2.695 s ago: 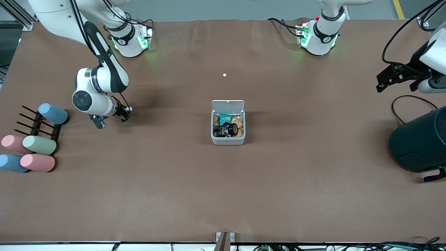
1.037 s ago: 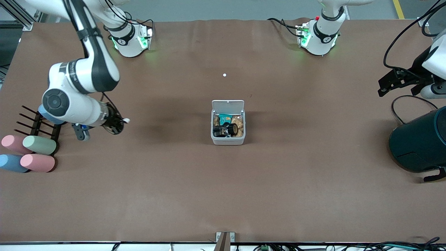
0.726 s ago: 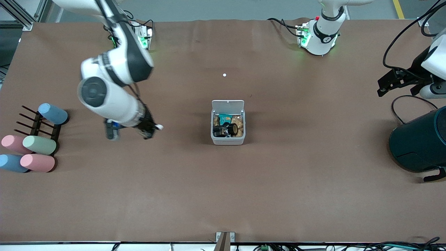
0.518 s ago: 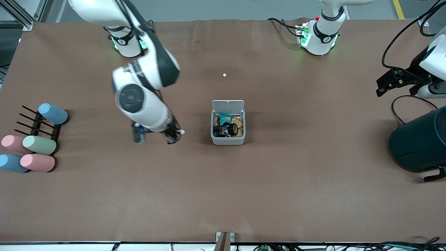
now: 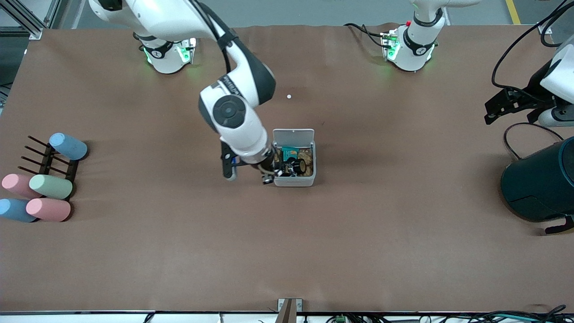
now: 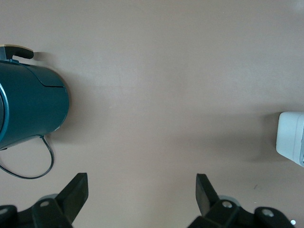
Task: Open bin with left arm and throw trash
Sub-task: 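Open the right gripper to drop the paper into the bin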
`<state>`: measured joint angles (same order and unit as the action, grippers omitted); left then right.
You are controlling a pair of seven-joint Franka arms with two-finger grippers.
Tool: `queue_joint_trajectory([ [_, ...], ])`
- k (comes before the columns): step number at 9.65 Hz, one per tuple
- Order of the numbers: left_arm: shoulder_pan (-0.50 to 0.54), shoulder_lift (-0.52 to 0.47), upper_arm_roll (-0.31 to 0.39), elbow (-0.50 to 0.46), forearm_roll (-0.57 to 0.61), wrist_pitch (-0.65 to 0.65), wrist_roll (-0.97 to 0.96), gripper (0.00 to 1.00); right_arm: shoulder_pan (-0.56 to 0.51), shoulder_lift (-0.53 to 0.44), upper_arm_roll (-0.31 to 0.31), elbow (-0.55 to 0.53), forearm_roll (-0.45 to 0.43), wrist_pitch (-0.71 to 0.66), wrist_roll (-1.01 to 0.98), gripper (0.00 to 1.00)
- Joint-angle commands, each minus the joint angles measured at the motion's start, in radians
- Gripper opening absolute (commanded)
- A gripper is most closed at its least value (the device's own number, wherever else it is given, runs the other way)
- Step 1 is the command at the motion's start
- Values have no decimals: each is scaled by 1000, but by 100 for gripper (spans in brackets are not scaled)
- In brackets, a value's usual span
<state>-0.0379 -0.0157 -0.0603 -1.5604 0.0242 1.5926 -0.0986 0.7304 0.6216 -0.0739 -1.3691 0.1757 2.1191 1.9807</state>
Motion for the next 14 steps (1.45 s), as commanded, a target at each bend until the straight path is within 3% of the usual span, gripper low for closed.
queue_joint_trajectory([
  [1,3,10,-1,22,-15,-3,7,100,61,29,-9,18,11,4,18,0],
  [4,3,10,-1,22,-15,-3,7,100,87,44,-9,-4,13,-7,18,3],
  [6,3,10,0,22,-15,-2,7,100,34,43,-7,-5,19,-37,7,37],
  [14,4,10,-1,22,-15,-3,7,100,49,36,-9,4,19,-90,-19,48],
])
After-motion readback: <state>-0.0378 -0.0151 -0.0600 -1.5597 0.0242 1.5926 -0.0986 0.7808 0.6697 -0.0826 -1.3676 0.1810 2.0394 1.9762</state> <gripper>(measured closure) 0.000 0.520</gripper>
